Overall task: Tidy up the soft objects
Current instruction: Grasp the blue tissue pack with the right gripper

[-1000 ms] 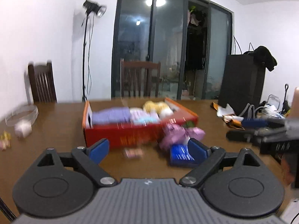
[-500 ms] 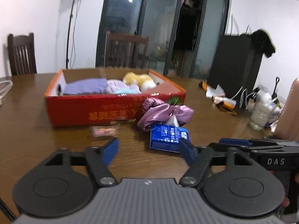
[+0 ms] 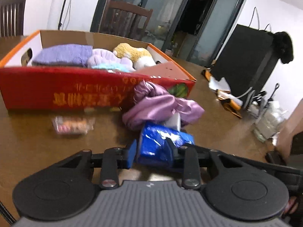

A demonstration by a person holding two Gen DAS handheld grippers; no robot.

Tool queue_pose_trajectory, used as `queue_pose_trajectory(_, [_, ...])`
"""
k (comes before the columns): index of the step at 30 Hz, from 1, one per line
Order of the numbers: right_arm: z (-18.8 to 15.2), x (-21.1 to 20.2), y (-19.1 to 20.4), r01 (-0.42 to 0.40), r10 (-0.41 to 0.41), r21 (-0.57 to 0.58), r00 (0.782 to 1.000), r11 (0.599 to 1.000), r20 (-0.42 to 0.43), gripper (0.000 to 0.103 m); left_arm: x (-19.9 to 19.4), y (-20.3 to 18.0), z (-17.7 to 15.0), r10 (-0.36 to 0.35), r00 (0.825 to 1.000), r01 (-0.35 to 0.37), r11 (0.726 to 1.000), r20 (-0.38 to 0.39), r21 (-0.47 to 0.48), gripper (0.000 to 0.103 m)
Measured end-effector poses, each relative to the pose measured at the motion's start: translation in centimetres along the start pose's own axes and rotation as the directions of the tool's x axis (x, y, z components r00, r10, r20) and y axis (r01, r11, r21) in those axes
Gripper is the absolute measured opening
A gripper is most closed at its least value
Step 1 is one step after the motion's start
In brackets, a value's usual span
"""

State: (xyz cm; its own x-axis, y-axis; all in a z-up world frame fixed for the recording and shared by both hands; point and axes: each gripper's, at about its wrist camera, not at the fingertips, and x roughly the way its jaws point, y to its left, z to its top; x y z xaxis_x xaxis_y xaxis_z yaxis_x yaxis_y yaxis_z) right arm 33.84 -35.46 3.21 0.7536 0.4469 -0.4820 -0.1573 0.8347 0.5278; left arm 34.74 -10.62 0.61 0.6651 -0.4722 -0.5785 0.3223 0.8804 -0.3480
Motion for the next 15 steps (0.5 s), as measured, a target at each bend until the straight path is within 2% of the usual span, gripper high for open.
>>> queue_pose_trajectory(5, [-0.8,-1.5,1.1,-0.040,0.037,-0.034,0.997,0.999,-0.075,0.026,-4.5,-0.9,-3.3,0.009,0.999,-0.009,1.000,-0.033,-0.011,0.033])
queue_pose_trajectory(8, [-2.4,-3.3,2.5,-0.097,0.086,-0.079,0.987,0.992,-0.134,0.027,-8.0,-1.0,-6.1,0.008,0.999,-0.010,0.999,-0.035,-0.051,0.036])
queue_pose_trajectory(11, [-4.4,-4.4,4.1,-0.131,0.108,-0.128,0.980,0.983,-0.170,0.030,-10.5,-1.0,-7.6,0.023,0.999,-0.025,0.997,-0.027,-0.075,0.037])
queue_pose_trajectory(14, [-5.3,-4.7,4.7,-0.163,0.141,-0.125,0.975,0.979,-0.173,0.031,-12.0,-0.5,-7.2,0.041,0.999,-0.039,0.995,0.018,-0.093,0.045])
queue_pose_trajectory(15, [-5.3,-4.8,4.7,-0.167,0.147,-0.113,0.975,0.979,-0.169,0.032,-12.1,-0.3,-7.1,0.049,0.998,-0.045,0.994,0.039,-0.101,0.051])
